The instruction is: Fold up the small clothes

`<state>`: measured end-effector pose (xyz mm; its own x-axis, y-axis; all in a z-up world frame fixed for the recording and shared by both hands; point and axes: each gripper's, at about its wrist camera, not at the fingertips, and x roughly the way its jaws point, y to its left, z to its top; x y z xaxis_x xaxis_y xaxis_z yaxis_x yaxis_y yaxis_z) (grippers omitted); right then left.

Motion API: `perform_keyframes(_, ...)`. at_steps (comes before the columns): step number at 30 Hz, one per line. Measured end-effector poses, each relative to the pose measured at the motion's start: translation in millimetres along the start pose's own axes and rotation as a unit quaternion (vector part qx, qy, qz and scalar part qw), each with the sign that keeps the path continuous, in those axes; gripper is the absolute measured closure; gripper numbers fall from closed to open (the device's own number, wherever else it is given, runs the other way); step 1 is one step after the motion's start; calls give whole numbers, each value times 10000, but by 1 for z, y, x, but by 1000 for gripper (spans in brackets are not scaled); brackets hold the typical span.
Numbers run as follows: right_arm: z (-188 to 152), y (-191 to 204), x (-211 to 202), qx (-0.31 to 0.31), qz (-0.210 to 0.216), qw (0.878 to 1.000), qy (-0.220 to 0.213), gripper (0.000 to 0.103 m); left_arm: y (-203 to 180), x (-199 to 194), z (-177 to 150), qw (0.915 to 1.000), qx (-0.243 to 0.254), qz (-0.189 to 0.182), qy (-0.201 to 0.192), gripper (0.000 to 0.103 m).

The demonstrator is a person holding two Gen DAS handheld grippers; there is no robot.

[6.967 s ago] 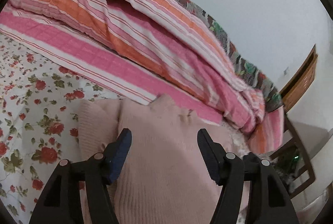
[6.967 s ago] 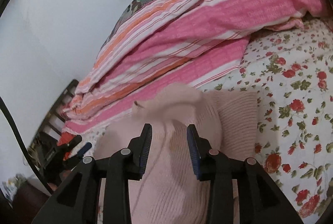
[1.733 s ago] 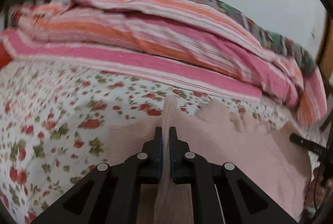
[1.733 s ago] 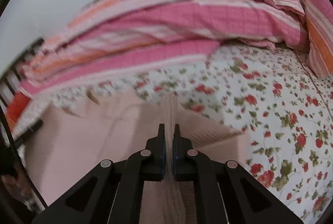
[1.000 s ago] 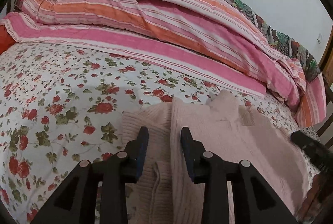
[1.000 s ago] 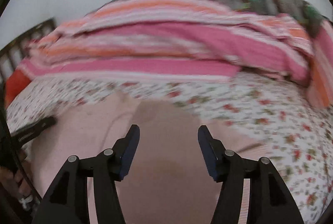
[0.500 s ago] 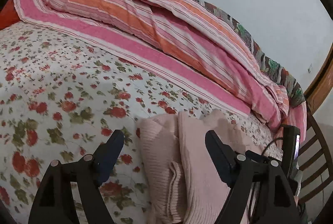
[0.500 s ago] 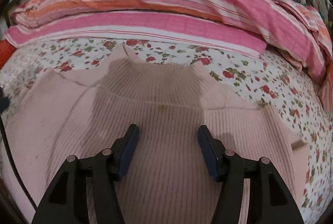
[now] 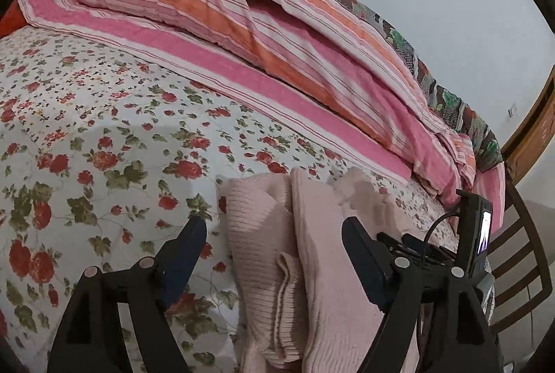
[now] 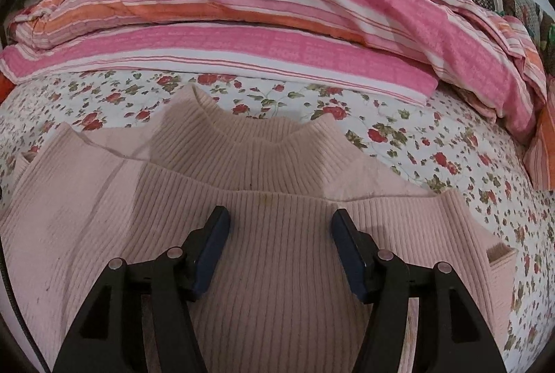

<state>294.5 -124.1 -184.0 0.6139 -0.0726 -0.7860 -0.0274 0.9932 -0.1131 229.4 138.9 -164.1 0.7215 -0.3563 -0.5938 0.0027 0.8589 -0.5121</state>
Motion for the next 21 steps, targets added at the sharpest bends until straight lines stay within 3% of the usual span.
perform_keyframes(5,1,1,-1,-37,-1,10000,42,44,-4,1,-1,9999,126,25,-26,24)
perform_keyframes(12,-4,-10,-12,200,433,9979,449,43,-3,-2,-3,9998,196,71,-33,24)
perform_keyframes(19,-24,-9,-50,213,598,9970,452,44,6,-8,-8,9998,141,16,-171,24)
perform_keyframes(21,-32,-5,-59,132,630,9970,436,44,8,-6,-8,9999,64,84,-51,24)
